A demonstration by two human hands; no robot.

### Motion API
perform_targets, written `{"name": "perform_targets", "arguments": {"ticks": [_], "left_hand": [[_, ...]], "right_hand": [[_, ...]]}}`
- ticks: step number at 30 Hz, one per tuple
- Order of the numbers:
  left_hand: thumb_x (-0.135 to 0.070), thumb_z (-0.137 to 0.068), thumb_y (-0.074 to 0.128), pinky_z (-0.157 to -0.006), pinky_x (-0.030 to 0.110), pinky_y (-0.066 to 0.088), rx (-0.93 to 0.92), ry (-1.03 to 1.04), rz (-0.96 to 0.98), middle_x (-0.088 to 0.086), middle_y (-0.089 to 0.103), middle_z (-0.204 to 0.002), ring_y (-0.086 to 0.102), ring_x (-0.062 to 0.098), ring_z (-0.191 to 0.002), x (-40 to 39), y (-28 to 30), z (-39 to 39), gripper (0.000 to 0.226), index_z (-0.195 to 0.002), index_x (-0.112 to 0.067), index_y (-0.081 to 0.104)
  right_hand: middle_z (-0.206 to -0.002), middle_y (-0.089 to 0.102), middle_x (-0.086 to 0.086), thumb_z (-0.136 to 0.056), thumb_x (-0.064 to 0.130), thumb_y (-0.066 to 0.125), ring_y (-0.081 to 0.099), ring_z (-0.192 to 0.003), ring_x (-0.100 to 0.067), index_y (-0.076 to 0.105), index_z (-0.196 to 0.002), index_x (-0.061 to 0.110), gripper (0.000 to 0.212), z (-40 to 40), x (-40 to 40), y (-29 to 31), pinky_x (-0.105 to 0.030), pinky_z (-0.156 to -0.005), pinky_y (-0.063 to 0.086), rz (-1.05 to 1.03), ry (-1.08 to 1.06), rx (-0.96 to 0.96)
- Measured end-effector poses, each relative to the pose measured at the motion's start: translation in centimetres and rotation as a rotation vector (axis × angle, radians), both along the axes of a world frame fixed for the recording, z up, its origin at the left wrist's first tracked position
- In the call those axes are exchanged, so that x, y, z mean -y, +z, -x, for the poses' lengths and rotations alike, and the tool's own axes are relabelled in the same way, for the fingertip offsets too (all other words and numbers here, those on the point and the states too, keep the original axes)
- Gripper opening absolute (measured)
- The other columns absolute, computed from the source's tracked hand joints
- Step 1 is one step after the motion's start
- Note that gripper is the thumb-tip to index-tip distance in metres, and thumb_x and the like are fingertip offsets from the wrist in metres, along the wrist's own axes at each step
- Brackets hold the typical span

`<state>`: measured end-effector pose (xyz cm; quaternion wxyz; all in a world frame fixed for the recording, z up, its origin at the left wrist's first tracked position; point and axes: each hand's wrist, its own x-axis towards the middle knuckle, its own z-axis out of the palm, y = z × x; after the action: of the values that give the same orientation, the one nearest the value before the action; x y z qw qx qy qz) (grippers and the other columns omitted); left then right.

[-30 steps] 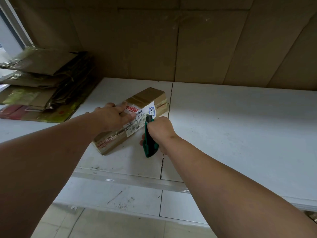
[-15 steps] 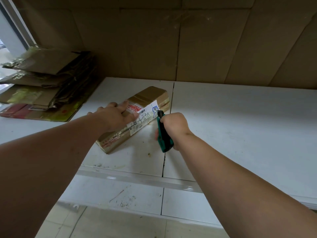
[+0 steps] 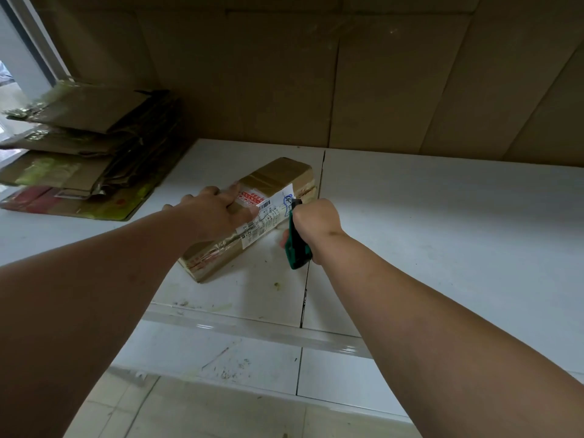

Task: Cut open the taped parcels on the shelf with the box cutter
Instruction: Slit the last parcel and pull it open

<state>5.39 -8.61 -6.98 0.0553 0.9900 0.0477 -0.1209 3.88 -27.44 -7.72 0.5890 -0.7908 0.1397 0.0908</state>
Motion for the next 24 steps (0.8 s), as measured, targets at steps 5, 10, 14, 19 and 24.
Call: {"name": "perform_targets", "arguments": {"ticks": [5, 10, 14, 19, 24], "left_hand": [[-0.083, -0.079, 0.036, -0.111, 0.055, 0.031, -0.052, 0.011, 0.105, -0.001, 0.017, -0.16, 0.028, 0.038, -0.14, -0.2, 0.5, -0.3, 0.088, -0.151, -0.049, 0.0], [-0.071, -0.087, 0.043, -0.111, 0.049, 0.036, -0.12, -0.057, 0.204, -0.006, 0.015, -0.16, 0.038, 0.03, -0.137, -1.3, 1.1, -0.3, 0.087, -0.155, -0.038, -0.002], [-0.071, -0.088, 0.037, -0.114, 0.047, 0.032, -0.125, -0.075, 0.164, -0.005, 0.015, -0.161, 0.035, 0.029, -0.139, -1.0, 1.0, -0.6, 0.083, -0.155, -0.038, -0.001], [-0.074, -0.086, 0.035, -0.113, 0.05, 0.033, -0.124, -0.069, 0.144, -0.003, 0.016, -0.161, 0.034, 0.031, -0.139, -1.1, 0.8, -0.8, 0.085, -0.154, -0.039, -0.002], [-0.075, -0.087, 0.032, -0.11, 0.049, 0.038, -0.099, -0.064, 0.088, 0.0, 0.018, -0.16, 0.037, 0.033, -0.137, -0.8, 0.7, -0.6, 0.084, -0.154, -0.039, -0.003]], "right_hand": [[-0.096, 0.072, -0.018, -0.085, 0.005, 0.049, 0.07, -0.088, -0.035, 0.056, -0.081, 0.009, 0.01, -0.3, -0.8, -0.2, -0.04, -0.078, 0.059, -0.003, -0.013, -0.01], [-0.093, 0.071, -0.023, -0.082, 0.003, 0.049, 0.069, -0.087, -0.04, 0.053, -0.078, 0.007, 0.007, -0.6, -1.2, -0.5, -0.052, -0.084, 0.058, 0.0, -0.017, -0.014], [-0.096, 0.071, -0.021, -0.083, 0.003, 0.054, 0.07, -0.088, -0.037, 0.057, -0.085, 0.004, 0.004, -0.4, -1.3, -0.6, -0.043, -0.075, 0.06, 0.034, 0.027, -0.015], [-0.103, 0.068, -0.024, -0.084, 0.001, 0.049, 0.068, -0.094, -0.042, 0.055, -0.089, 0.004, 0.008, -0.1, -1.3, -0.3, -0.057, -0.085, 0.056, -0.063, 0.019, -0.028], [-0.099, 0.068, -0.025, -0.086, 0.002, 0.048, 0.068, -0.091, -0.042, 0.053, -0.087, 0.006, 0.006, 1.1, -2.7, -0.3, -0.054, -0.084, 0.057, -0.103, 0.069, -0.051]]}}
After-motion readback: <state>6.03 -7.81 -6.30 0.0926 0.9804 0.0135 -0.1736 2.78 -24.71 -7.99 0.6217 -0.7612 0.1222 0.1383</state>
